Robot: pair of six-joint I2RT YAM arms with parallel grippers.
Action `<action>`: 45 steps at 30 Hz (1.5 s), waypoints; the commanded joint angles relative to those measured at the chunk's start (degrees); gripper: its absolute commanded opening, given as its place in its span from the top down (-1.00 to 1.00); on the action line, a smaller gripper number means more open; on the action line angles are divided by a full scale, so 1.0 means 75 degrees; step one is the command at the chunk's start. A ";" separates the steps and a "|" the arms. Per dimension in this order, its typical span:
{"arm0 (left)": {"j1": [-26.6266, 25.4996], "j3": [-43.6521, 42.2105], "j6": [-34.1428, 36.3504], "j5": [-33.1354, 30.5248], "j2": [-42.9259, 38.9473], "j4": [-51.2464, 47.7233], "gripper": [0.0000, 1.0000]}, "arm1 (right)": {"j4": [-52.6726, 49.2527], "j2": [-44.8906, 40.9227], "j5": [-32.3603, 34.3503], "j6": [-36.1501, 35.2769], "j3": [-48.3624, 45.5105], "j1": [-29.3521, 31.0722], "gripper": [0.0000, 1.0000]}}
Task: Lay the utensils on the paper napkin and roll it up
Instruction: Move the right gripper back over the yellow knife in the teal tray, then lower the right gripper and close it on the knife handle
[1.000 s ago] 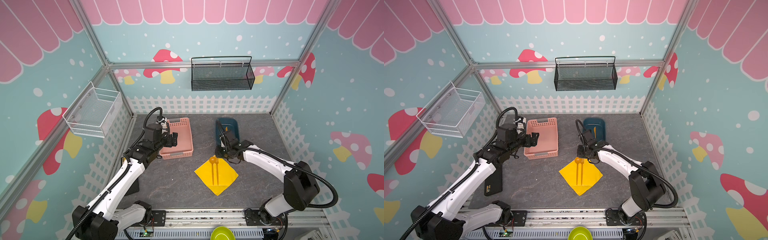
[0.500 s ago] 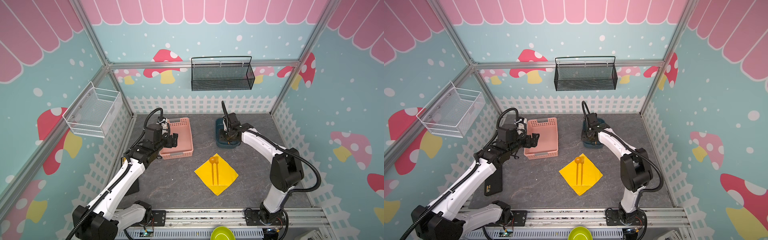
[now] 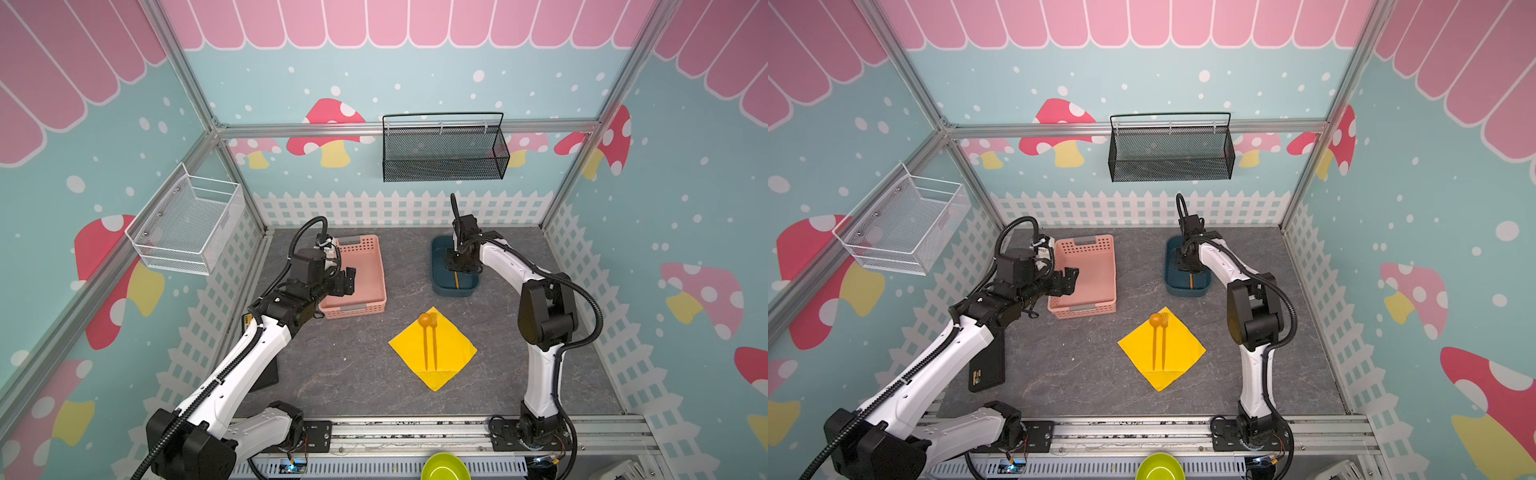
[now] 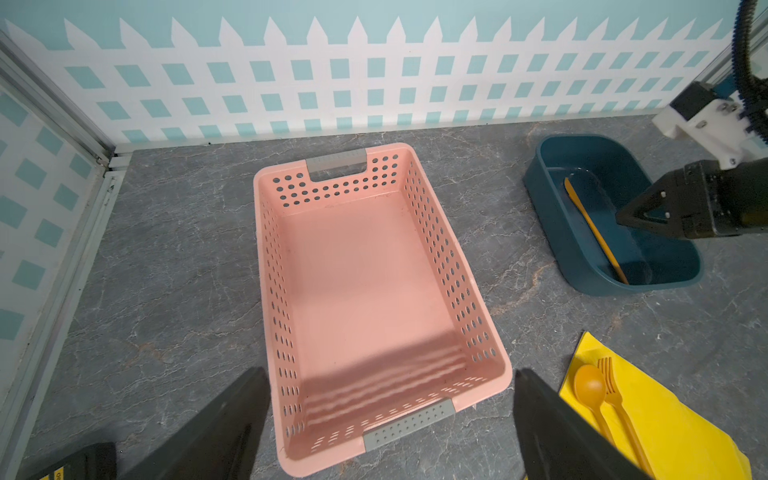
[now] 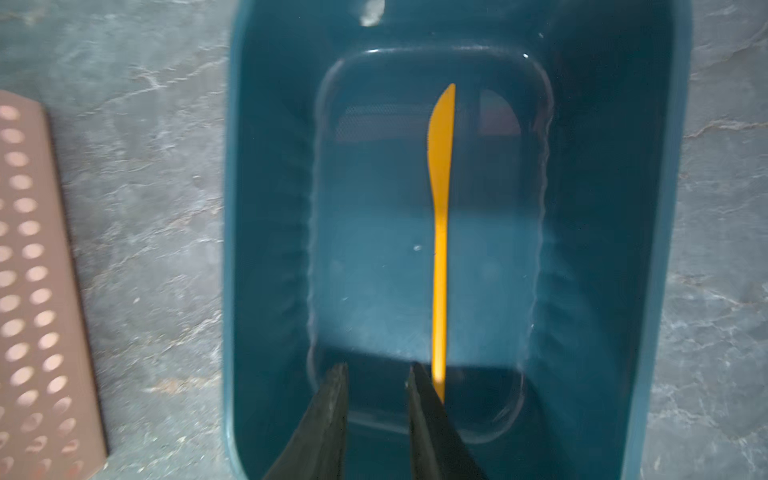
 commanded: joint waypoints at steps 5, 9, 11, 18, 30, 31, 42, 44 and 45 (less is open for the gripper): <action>-0.0028 -0.0126 0.0171 -0.0204 0.0110 0.0000 -0.86 | -0.0683 0.0938 0.0003 -0.0248 0.0918 -0.0155 0.45; -0.0030 -0.0138 0.0181 -0.0248 0.0109 -0.0003 -0.86 | -0.0898 0.1334 0.0161 -0.0289 0.1259 -0.0200 0.46; -0.0026 -0.0133 0.0179 -0.0238 0.0121 0.0000 -0.86 | -0.1028 0.1518 0.0165 -0.0324 0.1443 -0.0227 0.45; -0.0030 -0.0135 0.0186 -0.0243 0.0121 0.0000 -0.86 | -0.1376 0.1902 0.0337 -0.0424 0.1827 -0.0259 0.46; -0.0029 -0.0134 0.0194 -0.0284 0.0098 -0.0008 -0.86 | -0.1647 0.2338 0.0280 -0.0558 0.2337 -0.0403 0.48; -0.0029 -0.0135 0.0189 -0.0279 0.0098 0.0000 -0.86 | -0.1672 0.2376 0.0255 -0.0573 0.2371 -0.0403 0.48; -0.0029 -0.0130 0.0213 -0.0332 0.0063 -0.0001 -0.86 | -0.1851 0.2740 0.0097 -0.0635 0.2513 -0.0425 0.54; -0.0029 -0.0134 0.0222 -0.0336 0.0063 0.0000 -0.86 | -0.1898 0.2787 0.0077 -0.0645 0.2519 -0.0425 0.55; -0.0031 -0.0127 0.0219 -0.0337 0.0073 -0.0001 -0.86 | -0.1920 0.2807 0.0066 -0.0647 0.2512 -0.0426 0.56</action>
